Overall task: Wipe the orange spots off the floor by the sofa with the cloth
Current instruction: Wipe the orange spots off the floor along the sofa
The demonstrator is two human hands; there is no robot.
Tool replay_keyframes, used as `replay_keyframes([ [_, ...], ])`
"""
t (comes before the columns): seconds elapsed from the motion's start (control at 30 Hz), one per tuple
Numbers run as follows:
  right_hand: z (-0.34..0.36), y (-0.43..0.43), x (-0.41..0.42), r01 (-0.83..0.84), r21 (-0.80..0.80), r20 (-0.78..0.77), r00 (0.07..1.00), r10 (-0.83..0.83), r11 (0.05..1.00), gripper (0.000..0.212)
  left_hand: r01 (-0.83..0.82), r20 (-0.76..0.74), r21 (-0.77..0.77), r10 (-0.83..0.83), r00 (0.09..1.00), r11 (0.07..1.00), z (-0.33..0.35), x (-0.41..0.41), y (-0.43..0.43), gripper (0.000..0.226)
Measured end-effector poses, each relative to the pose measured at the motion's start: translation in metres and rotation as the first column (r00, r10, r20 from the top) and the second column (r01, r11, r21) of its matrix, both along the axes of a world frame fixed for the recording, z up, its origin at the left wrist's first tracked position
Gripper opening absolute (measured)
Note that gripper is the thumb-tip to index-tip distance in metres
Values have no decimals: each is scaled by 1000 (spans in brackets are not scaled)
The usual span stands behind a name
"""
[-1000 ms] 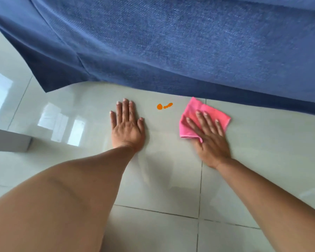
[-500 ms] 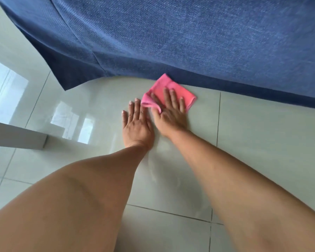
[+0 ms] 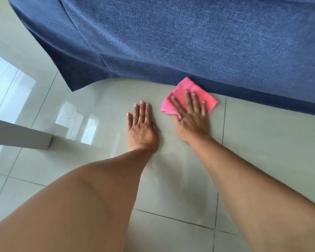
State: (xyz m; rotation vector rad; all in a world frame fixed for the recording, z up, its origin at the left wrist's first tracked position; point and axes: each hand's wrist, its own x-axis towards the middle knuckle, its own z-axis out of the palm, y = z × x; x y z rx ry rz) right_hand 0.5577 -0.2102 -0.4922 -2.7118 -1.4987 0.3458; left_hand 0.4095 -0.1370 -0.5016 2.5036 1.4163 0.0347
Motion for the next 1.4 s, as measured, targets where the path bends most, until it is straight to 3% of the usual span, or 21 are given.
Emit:
replay_keyframes([
  [0.17,-2,-67,-30,-445,-10,13,895,445,895,60,26,-35,-29,-27,999,999,-2,-3,-4,61],
  [0.23,0,-106,0,-489,-38,37,871,490,872,65,-1,0,-7,1,1000,1000,0,-2,-3,60],
  [0.3,2,-123,35,-352,-61,58,933,356,934,66,-9,4,7,9,1000,1000,1,0,-2,60],
  [0.37,3,-113,55,-73,-81,53,996,78,994,66,-10,-1,4,10,1000,1000,1,1,-2,60],
  [0.43,1,-77,53,145,-61,25,989,-144,988,70,-7,-1,8,7,1000,1000,-1,2,-4,60],
  [0.5,2,-39,34,168,-39,15,986,-167,985,73,-2,0,0,2,1000,1000,0,2,-2,60],
  [0.6,3,-19,-11,-95,-21,21,995,96,995,73,6,-14,-17,-7,1000,1000,0,0,-1,61],
  [0.7,2,-63,-30,-339,-26,28,940,340,940,68,19,-27,-31,-20,999,999,1,0,0,61],
  [0.77,0,-106,-12,-413,-28,42,909,414,910,66,8,-5,-14,-8,1000,1000,1,-1,-1,60],
  [0.83,2,-138,17,-314,-44,41,948,316,948,63,5,-4,-1,-5,1000,1000,1,-1,-3,60],
  [0.9,3,-142,41,-77,-44,42,996,79,996,60,-1,-8,1,1,1000,1000,1,0,-4,60],
  [1.0,0,-97,45,227,-28,23,974,-226,974,65,-7,-7,9,7,1000,1000,0,2,-4,60],
  [1.07,0,-59,28,260,-13,15,965,-260,965,66,-9,-4,6,9,1000,1000,-1,2,-4,60],
  [1.2,1,-40,-33,-77,15,-5,997,78,997,62,-7,3,-4,7,1000,1000,-1,2,-2,59],
  [1.3,2,-96,-45,-370,-20,-7,929,370,929,63,-12,10,-8,12,1000,1000,1,3,-3,59],
  [1.37,4,-142,-16,-443,-38,-8,896,443,896,61,-15,20,-6,15,1000,1000,3,3,-4,59],
  [1.4,6,-160,3,-389,-54,-1,921,390,919,61,-13,17,-3,14,1000,1000,3,3,-4,58],
])
